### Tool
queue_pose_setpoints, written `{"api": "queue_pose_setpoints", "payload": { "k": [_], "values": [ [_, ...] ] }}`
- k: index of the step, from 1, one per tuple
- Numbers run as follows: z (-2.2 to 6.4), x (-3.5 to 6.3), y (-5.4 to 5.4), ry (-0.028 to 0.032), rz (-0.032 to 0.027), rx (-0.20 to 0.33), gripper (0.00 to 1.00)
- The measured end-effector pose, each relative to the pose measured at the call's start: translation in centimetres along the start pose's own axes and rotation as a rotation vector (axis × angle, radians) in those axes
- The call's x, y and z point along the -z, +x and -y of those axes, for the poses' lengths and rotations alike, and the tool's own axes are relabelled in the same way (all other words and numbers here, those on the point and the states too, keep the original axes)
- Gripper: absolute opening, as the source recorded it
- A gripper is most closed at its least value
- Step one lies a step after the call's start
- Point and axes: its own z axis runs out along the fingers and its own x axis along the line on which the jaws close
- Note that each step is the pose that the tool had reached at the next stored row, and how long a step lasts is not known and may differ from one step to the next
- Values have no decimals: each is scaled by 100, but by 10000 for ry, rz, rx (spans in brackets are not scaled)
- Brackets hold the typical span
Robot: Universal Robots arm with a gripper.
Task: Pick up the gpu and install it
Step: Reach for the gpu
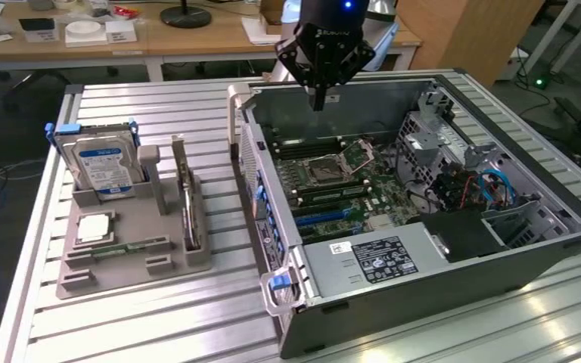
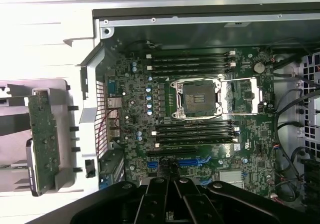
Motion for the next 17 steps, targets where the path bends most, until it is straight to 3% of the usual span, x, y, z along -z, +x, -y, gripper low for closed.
{"api": "queue_pose_setpoints", "payload": {
  "k": [17],
  "values": [
    [8, 3, 108, 0, 0, 1, 11]
  ]
}}
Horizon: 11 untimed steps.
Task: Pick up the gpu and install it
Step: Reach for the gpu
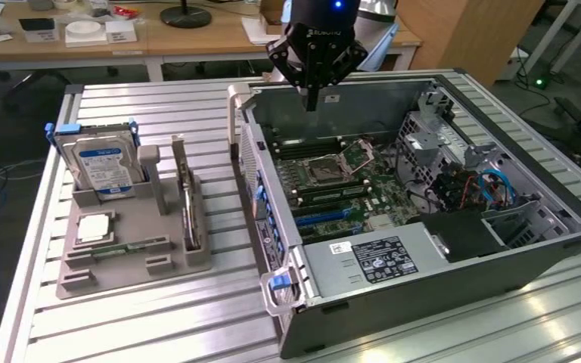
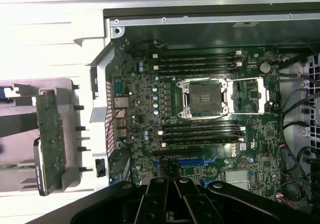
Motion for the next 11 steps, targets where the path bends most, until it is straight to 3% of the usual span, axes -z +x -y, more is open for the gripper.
{"api": "queue_pose_setpoints", "payload": {
  "k": [11],
  "values": [
    [5, 2, 65, 0, 0, 0, 11]
  ]
}}
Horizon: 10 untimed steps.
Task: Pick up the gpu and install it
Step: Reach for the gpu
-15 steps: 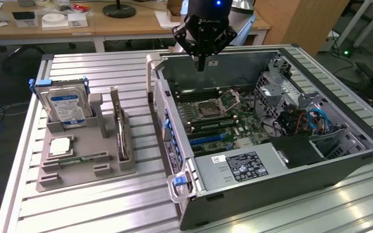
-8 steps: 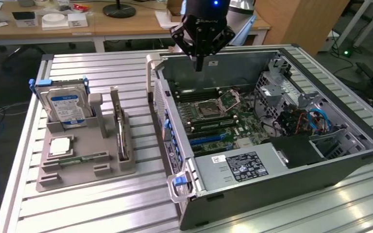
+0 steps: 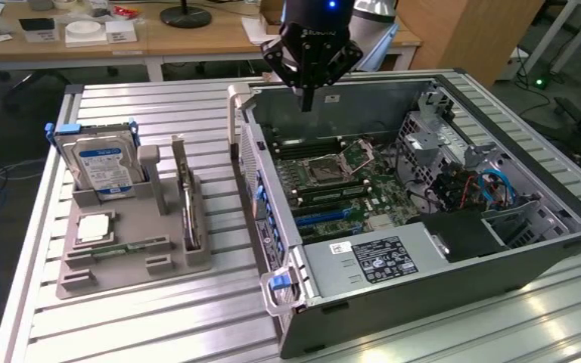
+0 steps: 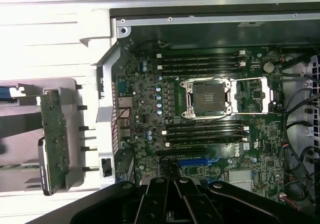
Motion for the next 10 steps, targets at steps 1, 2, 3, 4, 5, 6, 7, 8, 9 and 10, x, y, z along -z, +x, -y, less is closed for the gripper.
{"api": "queue_pose_setpoints", "payload": {
  "k": [1, 2, 3, 4, 5, 6, 7, 8, 9, 10],
  "values": [
    [0, 0, 5, 0, 0, 0, 11],
    [1, 0, 9, 0, 0, 0, 11],
    [1, 0, 13, 0, 0, 0, 11],
    [1, 0, 17, 0, 0, 0, 11],
    [2, 1, 22, 0, 0, 0, 11],
    [2, 1, 26, 0, 0, 0, 11],
    [2, 0, 30, 0, 1, 0, 11],
    [3, 1, 34, 0, 0, 0, 11],
    [3, 1, 39, 0, 0, 0, 11],
    [3, 1, 43, 0, -1, 0, 11]
  ]
}}
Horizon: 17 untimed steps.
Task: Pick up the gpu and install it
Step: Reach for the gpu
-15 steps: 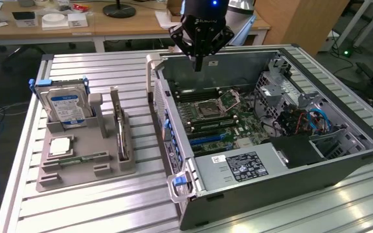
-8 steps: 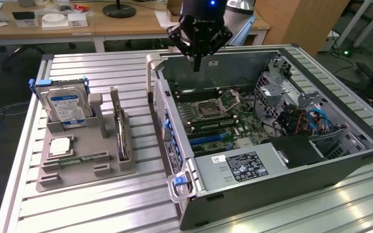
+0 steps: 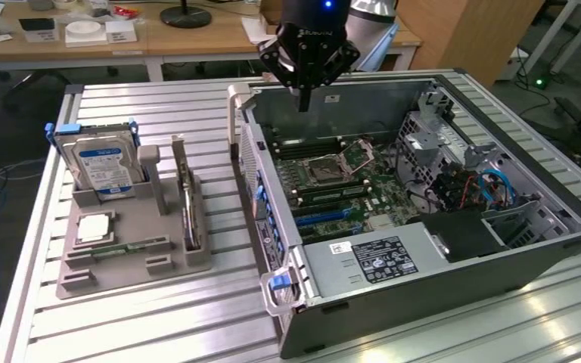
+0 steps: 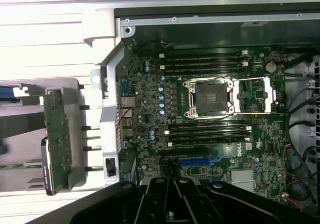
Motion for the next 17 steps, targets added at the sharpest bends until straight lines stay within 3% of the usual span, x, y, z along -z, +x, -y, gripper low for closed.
{"api": "queue_pose_setpoints", "payload": {
  "k": [17],
  "values": [
    [6, 2, 80, 0, 1, 0, 11]
  ]
}}
